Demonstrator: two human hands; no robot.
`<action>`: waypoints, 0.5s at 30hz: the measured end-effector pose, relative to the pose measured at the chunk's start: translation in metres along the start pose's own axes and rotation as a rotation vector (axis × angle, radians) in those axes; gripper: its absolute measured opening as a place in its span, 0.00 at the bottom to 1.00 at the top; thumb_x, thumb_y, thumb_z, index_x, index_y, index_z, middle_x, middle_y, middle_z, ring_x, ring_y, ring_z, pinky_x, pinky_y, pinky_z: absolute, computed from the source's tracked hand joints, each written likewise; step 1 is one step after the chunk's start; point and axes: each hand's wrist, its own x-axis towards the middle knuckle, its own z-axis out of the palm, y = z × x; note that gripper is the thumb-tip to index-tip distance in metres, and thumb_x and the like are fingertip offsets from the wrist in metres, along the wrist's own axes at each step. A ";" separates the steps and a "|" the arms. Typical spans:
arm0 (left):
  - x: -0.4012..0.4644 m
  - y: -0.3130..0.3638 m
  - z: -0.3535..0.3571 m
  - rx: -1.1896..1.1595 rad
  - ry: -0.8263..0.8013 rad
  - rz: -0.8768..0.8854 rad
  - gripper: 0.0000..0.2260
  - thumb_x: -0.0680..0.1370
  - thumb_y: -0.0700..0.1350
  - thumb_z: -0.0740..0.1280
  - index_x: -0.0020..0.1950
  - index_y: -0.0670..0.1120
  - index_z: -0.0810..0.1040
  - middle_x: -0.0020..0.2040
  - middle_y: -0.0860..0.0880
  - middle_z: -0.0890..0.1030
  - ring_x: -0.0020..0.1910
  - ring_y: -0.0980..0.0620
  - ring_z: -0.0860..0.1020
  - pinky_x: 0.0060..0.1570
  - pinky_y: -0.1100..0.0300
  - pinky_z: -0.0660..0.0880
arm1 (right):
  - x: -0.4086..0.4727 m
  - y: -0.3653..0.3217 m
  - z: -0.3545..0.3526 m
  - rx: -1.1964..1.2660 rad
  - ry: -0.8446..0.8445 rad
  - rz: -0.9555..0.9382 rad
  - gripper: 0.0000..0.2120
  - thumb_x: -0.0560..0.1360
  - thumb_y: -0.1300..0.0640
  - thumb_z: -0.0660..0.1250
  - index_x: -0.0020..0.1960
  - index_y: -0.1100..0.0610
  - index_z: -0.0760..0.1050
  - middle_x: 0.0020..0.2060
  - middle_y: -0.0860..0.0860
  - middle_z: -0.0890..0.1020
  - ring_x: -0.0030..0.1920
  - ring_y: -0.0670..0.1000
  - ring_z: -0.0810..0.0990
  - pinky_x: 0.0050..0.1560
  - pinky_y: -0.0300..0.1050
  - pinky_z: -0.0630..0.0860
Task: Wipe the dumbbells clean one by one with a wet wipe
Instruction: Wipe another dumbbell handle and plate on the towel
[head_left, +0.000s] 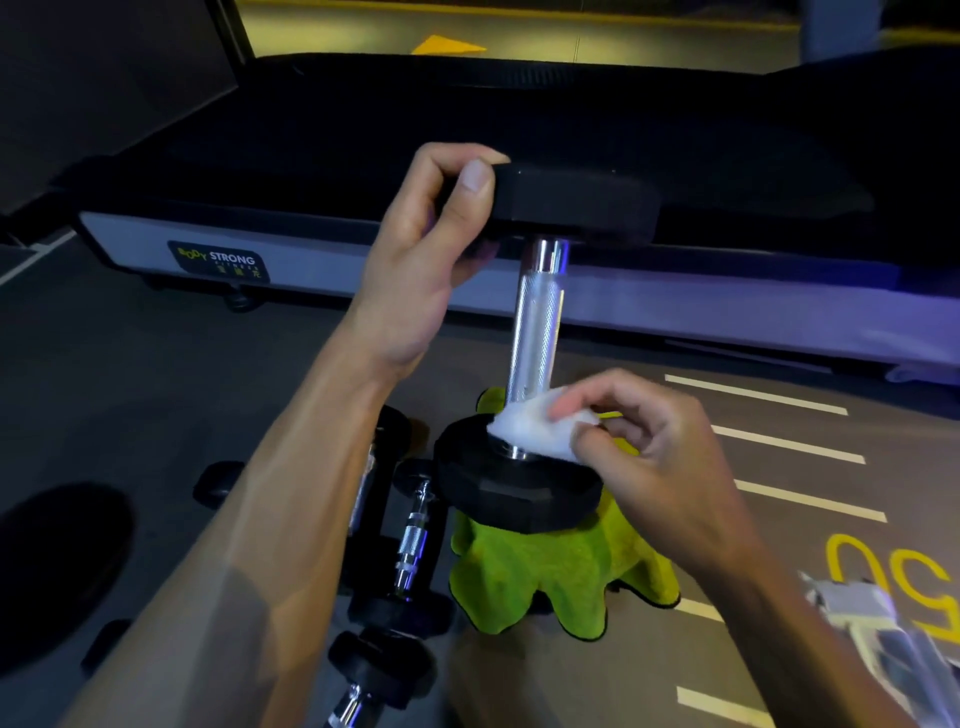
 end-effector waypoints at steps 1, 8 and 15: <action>-0.001 0.000 0.000 -0.020 -0.007 -0.004 0.06 0.85 0.53 0.61 0.56 0.54 0.76 0.57 0.45 0.77 0.53 0.46 0.75 0.59 0.50 0.76 | 0.001 -0.001 0.001 0.047 0.025 0.028 0.10 0.71 0.59 0.70 0.48 0.47 0.84 0.47 0.45 0.87 0.51 0.48 0.85 0.52 0.44 0.80; -0.011 0.002 -0.002 -0.106 -0.041 0.050 0.09 0.84 0.54 0.60 0.54 0.62 0.80 0.64 0.53 0.78 0.63 0.49 0.77 0.62 0.50 0.76 | 0.003 0.004 0.016 0.084 -0.042 0.061 0.17 0.74 0.54 0.79 0.58 0.38 0.80 0.52 0.35 0.86 0.58 0.40 0.84 0.61 0.37 0.79; -0.015 0.005 0.001 0.131 0.039 0.095 0.26 0.70 0.60 0.77 0.62 0.54 0.71 0.71 0.49 0.76 0.68 0.51 0.78 0.64 0.47 0.80 | 0.000 0.003 0.032 0.017 -0.114 0.092 0.11 0.76 0.49 0.74 0.55 0.52 0.82 0.44 0.50 0.87 0.46 0.54 0.85 0.52 0.60 0.81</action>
